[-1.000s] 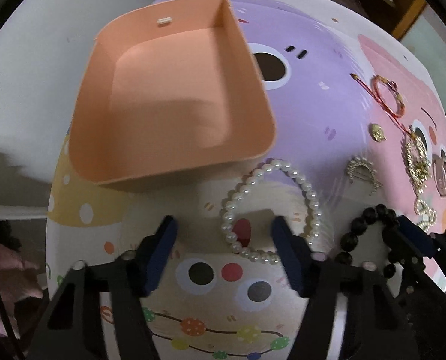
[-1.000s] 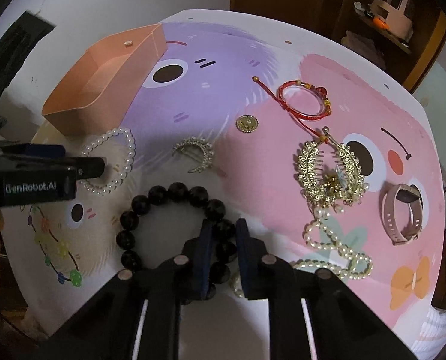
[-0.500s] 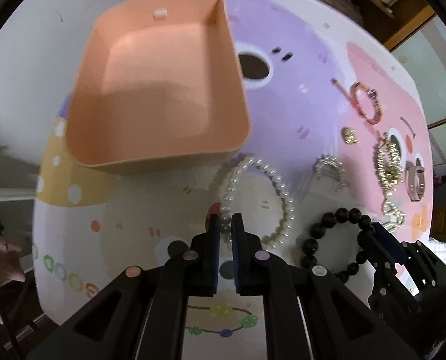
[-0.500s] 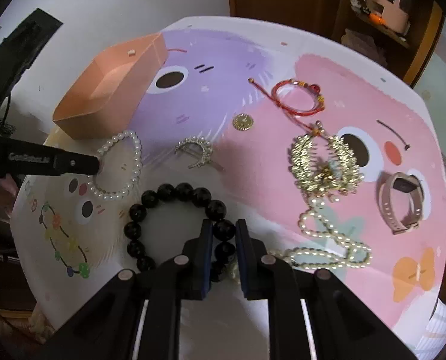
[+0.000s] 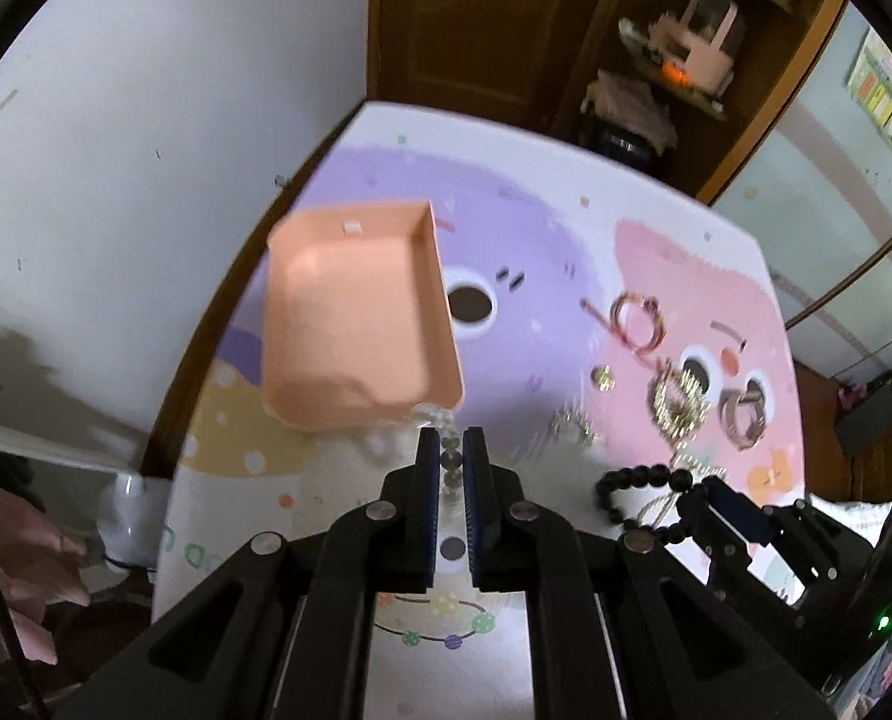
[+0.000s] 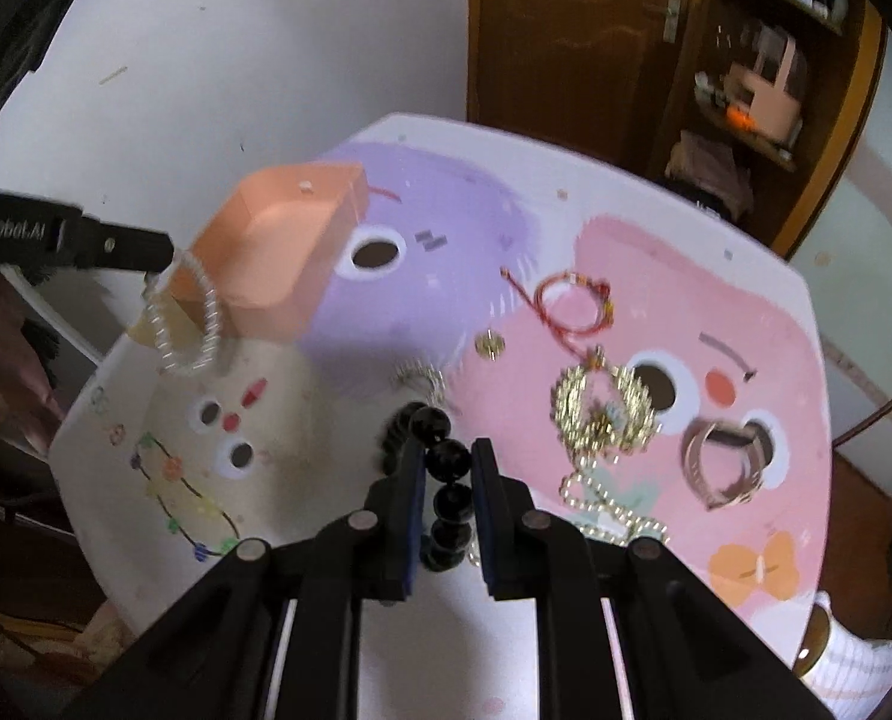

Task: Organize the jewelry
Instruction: 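Carry the pearl bracelet into the pink box with the left tool while the right drops the bead bracelet in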

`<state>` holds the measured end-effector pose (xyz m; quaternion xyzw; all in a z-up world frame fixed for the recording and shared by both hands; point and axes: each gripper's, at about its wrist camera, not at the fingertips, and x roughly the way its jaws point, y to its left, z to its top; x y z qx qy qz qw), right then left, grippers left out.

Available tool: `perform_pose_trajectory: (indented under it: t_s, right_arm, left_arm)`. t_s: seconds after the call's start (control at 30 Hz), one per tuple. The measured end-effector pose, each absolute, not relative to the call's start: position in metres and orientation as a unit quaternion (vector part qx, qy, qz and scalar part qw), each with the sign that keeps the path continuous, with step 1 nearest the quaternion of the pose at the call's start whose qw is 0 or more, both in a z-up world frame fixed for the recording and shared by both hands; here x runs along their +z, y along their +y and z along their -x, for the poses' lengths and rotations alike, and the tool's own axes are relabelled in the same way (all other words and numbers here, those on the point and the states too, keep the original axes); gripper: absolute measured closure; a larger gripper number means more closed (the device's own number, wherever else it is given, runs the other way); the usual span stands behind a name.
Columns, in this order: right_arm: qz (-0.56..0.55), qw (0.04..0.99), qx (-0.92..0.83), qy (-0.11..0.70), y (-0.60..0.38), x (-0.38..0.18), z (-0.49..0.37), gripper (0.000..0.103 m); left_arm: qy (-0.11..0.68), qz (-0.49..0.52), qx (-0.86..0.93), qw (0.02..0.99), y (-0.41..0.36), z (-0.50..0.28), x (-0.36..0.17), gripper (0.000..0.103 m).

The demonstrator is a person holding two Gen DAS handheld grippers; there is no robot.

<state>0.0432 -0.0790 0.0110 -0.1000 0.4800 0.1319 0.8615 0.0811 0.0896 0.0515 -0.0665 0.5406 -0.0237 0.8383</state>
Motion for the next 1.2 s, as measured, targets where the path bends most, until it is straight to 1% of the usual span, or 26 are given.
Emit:
perform_pose_trajectory:
  t_s: [0.1,0.27,0.4,0.6,0.7,0.83,1.03,1.13,1.17,1.2]
  right_arm:
    - [0.107,0.868,0.136,0.465,-0.070,0.030,-0.045,0.088]
    - [0.105,0.877,0.149,0.445,-0.057,0.057,-0.058,0.088]
    - [0.093,0.882,0.168,0.430,-0.039,0.078,-0.076,0.088]
    - [0.082,0.884,0.190,0.418,-0.007,0.086,-0.110,0.088]
    - [0.077,0.886,0.193,0.415,0.012,0.080,-0.135,0.088]
    - [0.063,0.877,0.199,0.434,0.029,0.061,-0.162,0.088]
    - [0.053,0.858,0.217,0.462,0.050,0.027,-0.184,0.088]
    - [0.030,0.843,0.234,0.484,0.055,0.011,-0.192,0.088]
    - [0.025,0.838,0.238,0.490,0.060,0.007,-0.190,0.088]
    - [0.020,0.834,0.242,0.496,0.062,0.003,-0.192,0.088]
  left_arm:
    - [0.525,0.074,-0.020,0.847,0.105,-0.084,0.071,0.098]
    - [0.507,0.081,-0.009,0.858,0.130,-0.094,0.084,0.098]
    - [0.510,0.089,-0.003,0.856,0.141,-0.111,0.068,0.098]
    - [0.519,0.103,0.010,0.848,0.154,-0.137,0.031,0.098]
    - [0.533,0.120,0.012,0.837,0.158,-0.147,0.005,0.098]
    - [0.559,0.129,0.018,0.819,0.158,-0.152,-0.033,0.098]
    - [0.572,0.129,0.026,0.810,0.160,-0.142,-0.057,0.097]
    - [0.574,0.125,0.030,0.809,0.159,-0.134,-0.063,0.090]
    - [0.575,0.124,0.031,0.808,0.159,-0.131,-0.065,0.085]
    - [0.573,0.123,0.031,0.809,0.159,-0.128,-0.067,0.082]
